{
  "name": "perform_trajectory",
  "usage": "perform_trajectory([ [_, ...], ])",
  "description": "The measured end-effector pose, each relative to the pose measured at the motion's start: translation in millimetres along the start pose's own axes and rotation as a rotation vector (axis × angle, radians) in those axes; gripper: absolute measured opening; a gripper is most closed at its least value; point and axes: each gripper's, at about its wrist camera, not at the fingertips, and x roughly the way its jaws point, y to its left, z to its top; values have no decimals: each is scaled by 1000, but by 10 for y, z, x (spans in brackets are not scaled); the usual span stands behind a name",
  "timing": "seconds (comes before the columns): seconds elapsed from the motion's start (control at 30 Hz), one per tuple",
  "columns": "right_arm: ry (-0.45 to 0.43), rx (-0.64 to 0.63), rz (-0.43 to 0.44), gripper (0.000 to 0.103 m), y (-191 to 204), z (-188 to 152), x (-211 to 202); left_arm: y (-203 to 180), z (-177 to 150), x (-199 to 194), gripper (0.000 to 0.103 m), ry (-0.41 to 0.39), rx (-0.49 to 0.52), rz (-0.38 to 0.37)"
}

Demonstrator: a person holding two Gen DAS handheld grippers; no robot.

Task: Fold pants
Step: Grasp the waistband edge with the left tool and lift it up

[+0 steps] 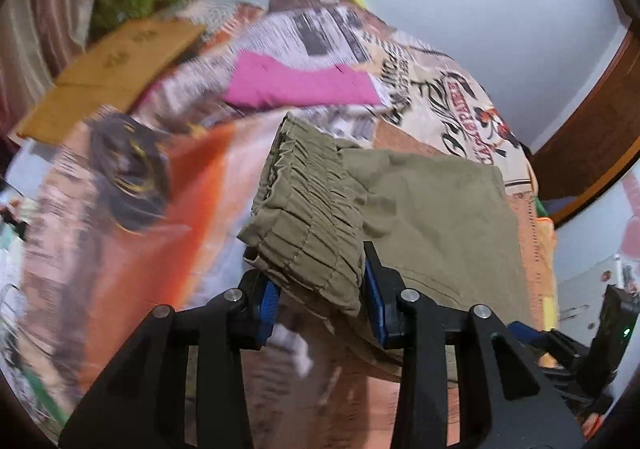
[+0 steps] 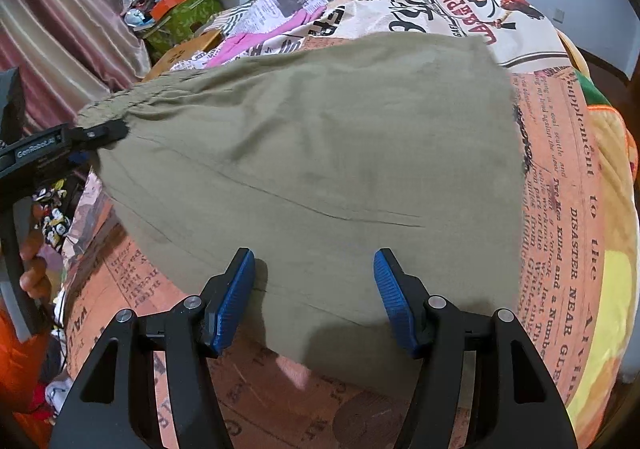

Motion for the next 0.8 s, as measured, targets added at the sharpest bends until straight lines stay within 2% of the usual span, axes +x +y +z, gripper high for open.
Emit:
perform_trajectory([
  [0.07,-15,-2,13,58,10,-22,-35,49,-9,-88,38,-28,20,38],
  [0.17,-9,-8,-46,58,16,-46,-55,52,-8,-186,38,-81,54,95],
  [0.27,-15,8,-51,58,-21,-71,-100,-39,-1,-246,38,-113,99,109],
  [0.37,-34,35,-59,58,-80,-96,-190,-256,4,-338,37,-168,187,117],
  [0.53,-92,83,-135,58,-245,-128,-317,-595,113,-466,34,-209,269,38],
  [0.8,-50,160,-129,59,-483,-257,-217,-1115,223,-505,29,-184,343,-128],
])
